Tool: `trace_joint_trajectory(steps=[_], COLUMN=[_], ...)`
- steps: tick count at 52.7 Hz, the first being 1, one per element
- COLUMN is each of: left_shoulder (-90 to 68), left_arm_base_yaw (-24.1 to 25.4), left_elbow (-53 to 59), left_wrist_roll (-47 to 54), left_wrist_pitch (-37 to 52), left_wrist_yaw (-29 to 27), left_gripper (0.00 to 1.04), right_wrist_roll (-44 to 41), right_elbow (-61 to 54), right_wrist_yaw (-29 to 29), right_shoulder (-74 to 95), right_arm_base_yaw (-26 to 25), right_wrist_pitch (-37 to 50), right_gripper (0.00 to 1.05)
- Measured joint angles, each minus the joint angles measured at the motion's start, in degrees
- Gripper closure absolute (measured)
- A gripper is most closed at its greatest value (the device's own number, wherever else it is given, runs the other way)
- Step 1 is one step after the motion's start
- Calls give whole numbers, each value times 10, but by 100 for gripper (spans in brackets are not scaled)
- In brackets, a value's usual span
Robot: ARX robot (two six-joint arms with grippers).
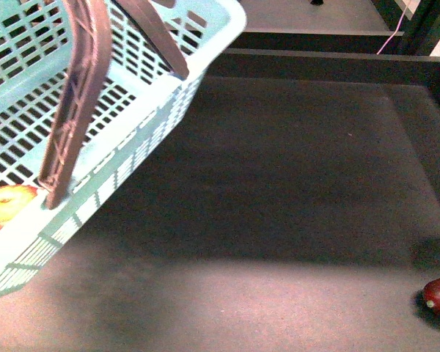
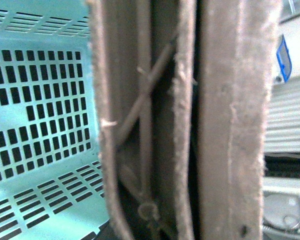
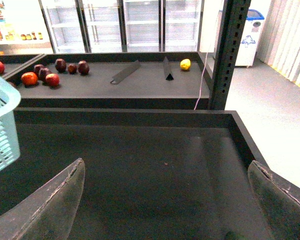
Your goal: Pick apple with right arm and hold basket with left
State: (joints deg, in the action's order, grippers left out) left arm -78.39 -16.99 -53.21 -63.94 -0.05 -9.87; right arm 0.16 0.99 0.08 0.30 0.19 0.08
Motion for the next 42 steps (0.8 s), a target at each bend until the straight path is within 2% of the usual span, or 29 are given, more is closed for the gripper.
trace_joint_trajectory(steps=[3,11,20,26,42], left_shoulder=[0,-40,-118,-160,-216], left_arm_base_yaw=[22,122,181,197,197], left_elbow=[0,-5,-26,-36,-37], left_wrist_roll=[-18,-81,-133,-140,-158], left_wrist_pitch=[0,7,8,7,7], left_wrist_yaw=[8,34,43,37,52], left_gripper=[91,91,91,91,91], right_wrist_roll=[0,0,0,0,0], right_elbow=[0,0,0,0,0], right_wrist_yaw=[0,0,0,0,0], right_shoulder=[0,0,0,0,0], right_arm_base_yaw=[0,0,0,0,0], right_wrist_pitch=[0,0,0,0,0], right_gripper=[9,9,9,9,9])
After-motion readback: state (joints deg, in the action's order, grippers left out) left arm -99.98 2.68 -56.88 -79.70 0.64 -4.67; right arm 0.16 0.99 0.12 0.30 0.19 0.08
